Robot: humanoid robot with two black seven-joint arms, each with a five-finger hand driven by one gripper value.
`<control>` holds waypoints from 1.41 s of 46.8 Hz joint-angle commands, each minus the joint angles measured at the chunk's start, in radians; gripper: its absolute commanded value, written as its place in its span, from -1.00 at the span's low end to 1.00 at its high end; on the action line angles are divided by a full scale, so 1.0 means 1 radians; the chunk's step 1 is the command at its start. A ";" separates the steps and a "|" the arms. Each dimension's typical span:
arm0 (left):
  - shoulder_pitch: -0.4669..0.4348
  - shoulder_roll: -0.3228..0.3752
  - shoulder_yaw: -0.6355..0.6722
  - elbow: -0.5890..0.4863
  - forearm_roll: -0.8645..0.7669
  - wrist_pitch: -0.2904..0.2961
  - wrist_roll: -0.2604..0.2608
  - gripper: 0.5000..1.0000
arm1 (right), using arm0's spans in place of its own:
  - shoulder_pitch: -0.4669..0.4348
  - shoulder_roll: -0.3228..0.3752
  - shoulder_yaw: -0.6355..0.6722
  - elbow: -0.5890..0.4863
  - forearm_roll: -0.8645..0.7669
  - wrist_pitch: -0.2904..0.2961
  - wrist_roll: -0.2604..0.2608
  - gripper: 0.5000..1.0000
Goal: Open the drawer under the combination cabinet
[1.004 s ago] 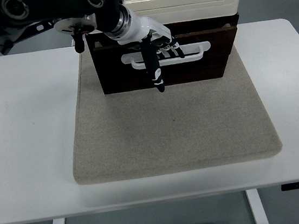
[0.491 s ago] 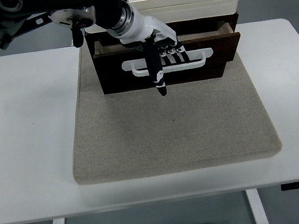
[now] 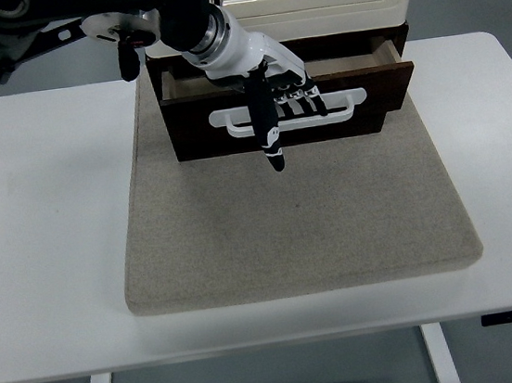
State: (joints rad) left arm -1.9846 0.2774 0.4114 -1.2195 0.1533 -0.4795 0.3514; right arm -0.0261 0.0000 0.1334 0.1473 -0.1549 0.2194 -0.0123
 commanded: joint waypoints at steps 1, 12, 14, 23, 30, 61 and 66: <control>-0.002 0.000 -0.005 -0.002 0.000 -0.007 0.000 1.00 | 0.000 0.000 0.000 0.000 0.000 0.000 0.000 0.70; -0.013 0.002 -0.014 -0.003 -0.001 -0.034 0.000 1.00 | 0.000 0.000 0.000 0.000 0.000 0.000 0.000 0.70; -0.014 0.002 -0.014 -0.009 -0.001 -0.036 0.000 1.00 | 0.000 0.000 0.000 0.000 0.000 0.000 0.000 0.71; -0.019 0.019 -0.017 -0.043 -0.003 -0.054 -0.002 1.00 | 0.000 0.000 0.000 0.000 0.000 0.000 0.000 0.70; -0.019 0.031 -0.042 -0.048 -0.004 -0.074 -0.002 1.00 | 0.000 0.000 0.000 0.000 0.000 0.000 0.000 0.70; -0.040 0.060 -0.335 0.037 0.000 -0.074 -0.052 1.00 | 0.000 0.000 0.000 0.000 0.000 0.000 0.000 0.70; -0.042 0.059 -0.439 0.106 -0.001 -0.074 -0.077 1.00 | 0.000 0.000 0.000 0.000 0.000 0.000 0.000 0.70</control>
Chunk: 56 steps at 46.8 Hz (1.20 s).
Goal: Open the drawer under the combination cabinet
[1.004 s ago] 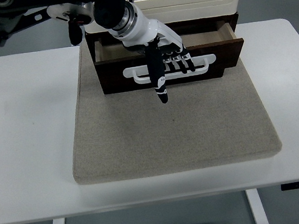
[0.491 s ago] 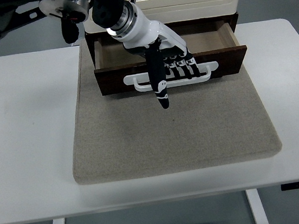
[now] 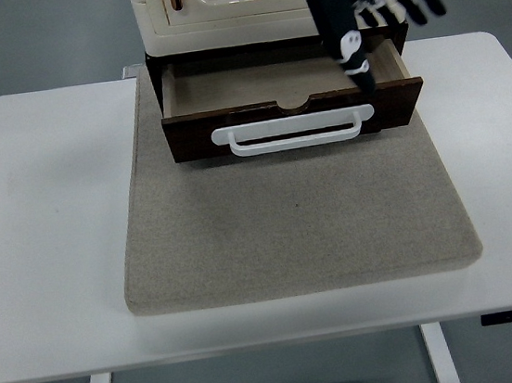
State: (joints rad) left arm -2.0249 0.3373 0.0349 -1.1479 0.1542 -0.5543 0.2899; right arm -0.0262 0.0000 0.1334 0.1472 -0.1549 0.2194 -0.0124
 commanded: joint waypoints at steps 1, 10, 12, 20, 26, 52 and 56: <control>0.000 0.000 -0.087 0.040 -0.002 -0.001 -0.020 1.00 | 0.000 0.000 0.000 0.000 0.000 0.000 0.000 0.70; 0.000 0.060 -0.242 0.065 -0.004 0.016 -0.087 1.00 | 0.000 0.000 0.000 0.000 0.000 0.000 0.000 0.70; 0.000 0.084 -0.268 0.065 -0.004 0.025 -0.113 1.00 | 0.000 0.000 0.000 0.000 0.000 0.000 0.000 0.70; 0.014 0.190 -0.337 0.066 -0.005 0.079 -0.216 1.00 | 0.000 0.000 0.000 0.000 0.000 0.000 0.000 0.70; 0.034 0.253 -0.366 0.097 -0.007 0.207 -0.262 1.00 | 0.000 0.000 0.000 0.000 0.000 0.000 0.000 0.70; 0.316 0.361 -0.698 0.408 -0.008 0.360 -0.262 1.00 | 0.000 0.000 0.000 0.000 0.000 0.000 0.000 0.70; 0.347 0.361 -0.698 0.494 -0.027 0.360 -0.262 1.00 | 0.000 0.000 0.000 0.000 0.000 0.000 0.000 0.70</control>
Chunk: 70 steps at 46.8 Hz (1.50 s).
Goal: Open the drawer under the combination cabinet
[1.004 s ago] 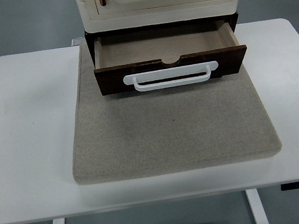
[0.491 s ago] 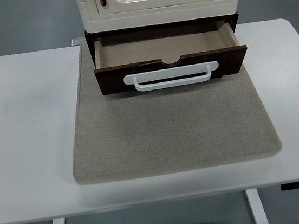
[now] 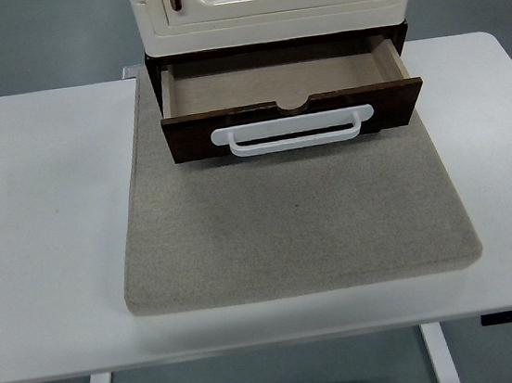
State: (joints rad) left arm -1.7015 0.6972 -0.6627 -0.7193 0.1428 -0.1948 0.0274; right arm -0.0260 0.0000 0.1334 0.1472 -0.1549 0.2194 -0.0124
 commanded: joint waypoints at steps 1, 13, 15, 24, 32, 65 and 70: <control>0.028 -0.001 0.000 0.089 -0.025 0.000 0.000 1.00 | 0.000 0.000 0.000 0.000 0.000 0.000 0.000 0.70; 0.140 -0.093 0.003 0.277 -0.137 0.000 0.022 1.00 | 0.000 0.000 0.000 0.000 0.000 0.000 0.000 0.70; 0.163 -0.110 0.003 0.296 -0.146 0.000 0.023 1.00 | 0.000 0.000 0.000 0.000 0.000 0.000 0.000 0.70; 0.260 -0.215 0.002 0.366 -0.230 0.024 0.069 1.00 | 0.000 0.000 0.000 0.000 0.000 0.000 0.000 0.70; 0.329 -0.271 -0.002 0.373 -0.353 0.077 0.086 1.00 | 0.000 0.000 0.000 0.000 0.000 0.000 0.000 0.70; 0.503 -0.466 -0.103 0.423 -0.591 0.049 0.062 1.00 | -0.005 0.000 -0.002 0.002 0.002 0.003 0.000 0.70; 0.517 -0.469 -0.112 0.423 -0.591 0.043 0.060 1.00 | -0.005 0.000 0.000 0.002 0.002 0.003 0.000 0.70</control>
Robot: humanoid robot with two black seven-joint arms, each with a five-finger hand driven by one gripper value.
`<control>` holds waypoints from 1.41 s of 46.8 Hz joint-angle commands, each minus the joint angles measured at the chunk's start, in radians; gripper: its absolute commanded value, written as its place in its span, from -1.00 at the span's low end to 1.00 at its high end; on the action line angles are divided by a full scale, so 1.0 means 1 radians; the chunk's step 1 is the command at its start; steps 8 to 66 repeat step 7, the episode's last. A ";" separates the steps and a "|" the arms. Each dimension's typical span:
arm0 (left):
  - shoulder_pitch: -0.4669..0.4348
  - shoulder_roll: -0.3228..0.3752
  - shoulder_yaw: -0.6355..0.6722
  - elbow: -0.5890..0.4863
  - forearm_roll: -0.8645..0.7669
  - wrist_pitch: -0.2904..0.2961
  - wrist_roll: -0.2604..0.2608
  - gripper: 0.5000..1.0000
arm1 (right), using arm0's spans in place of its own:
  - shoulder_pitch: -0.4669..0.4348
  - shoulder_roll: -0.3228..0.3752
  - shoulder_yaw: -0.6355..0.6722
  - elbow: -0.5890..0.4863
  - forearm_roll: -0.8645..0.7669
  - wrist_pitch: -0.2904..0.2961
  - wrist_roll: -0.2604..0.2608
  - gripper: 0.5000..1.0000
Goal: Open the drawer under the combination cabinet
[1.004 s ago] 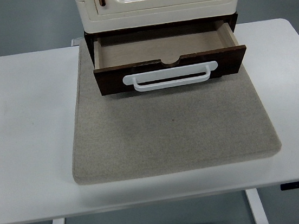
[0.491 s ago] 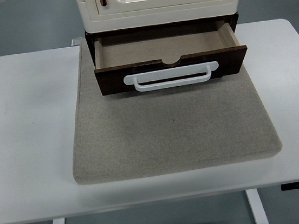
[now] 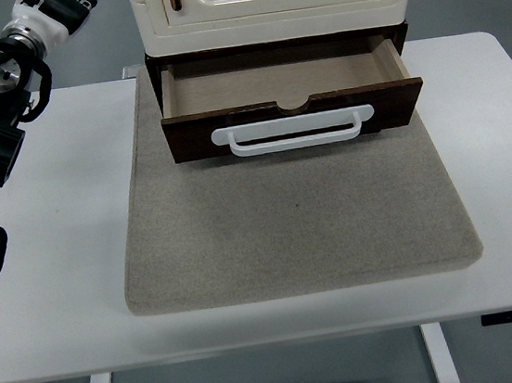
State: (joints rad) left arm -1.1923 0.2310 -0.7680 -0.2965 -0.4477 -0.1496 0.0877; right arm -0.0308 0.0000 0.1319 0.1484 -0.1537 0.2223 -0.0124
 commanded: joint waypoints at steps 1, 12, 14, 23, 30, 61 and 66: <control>0.013 -0.005 -0.011 0.000 -0.002 -0.002 -0.002 1.00 | 0.000 0.000 0.002 0.000 -0.001 0.003 0.000 0.70; 0.031 -0.013 -0.053 0.000 0.000 -0.004 -0.016 1.00 | 0.000 0.000 0.003 0.000 0.000 0.008 0.000 0.70; 0.031 -0.013 -0.053 0.000 0.000 -0.004 -0.016 1.00 | 0.000 0.000 0.003 0.000 0.000 0.008 0.000 0.70; 0.031 -0.013 -0.053 0.000 0.000 -0.004 -0.016 1.00 | 0.000 0.000 0.003 0.000 0.000 0.008 0.000 0.70; 0.031 -0.013 -0.053 0.000 0.000 -0.004 -0.016 1.00 | 0.000 0.000 0.003 0.000 0.000 0.008 0.000 0.70; 0.031 -0.013 -0.053 0.000 0.000 -0.004 -0.016 1.00 | 0.000 0.000 0.003 0.000 0.000 0.008 0.000 0.70; 0.031 -0.013 -0.053 0.000 0.000 -0.004 -0.016 1.00 | 0.000 0.000 0.003 0.000 0.000 0.008 0.000 0.70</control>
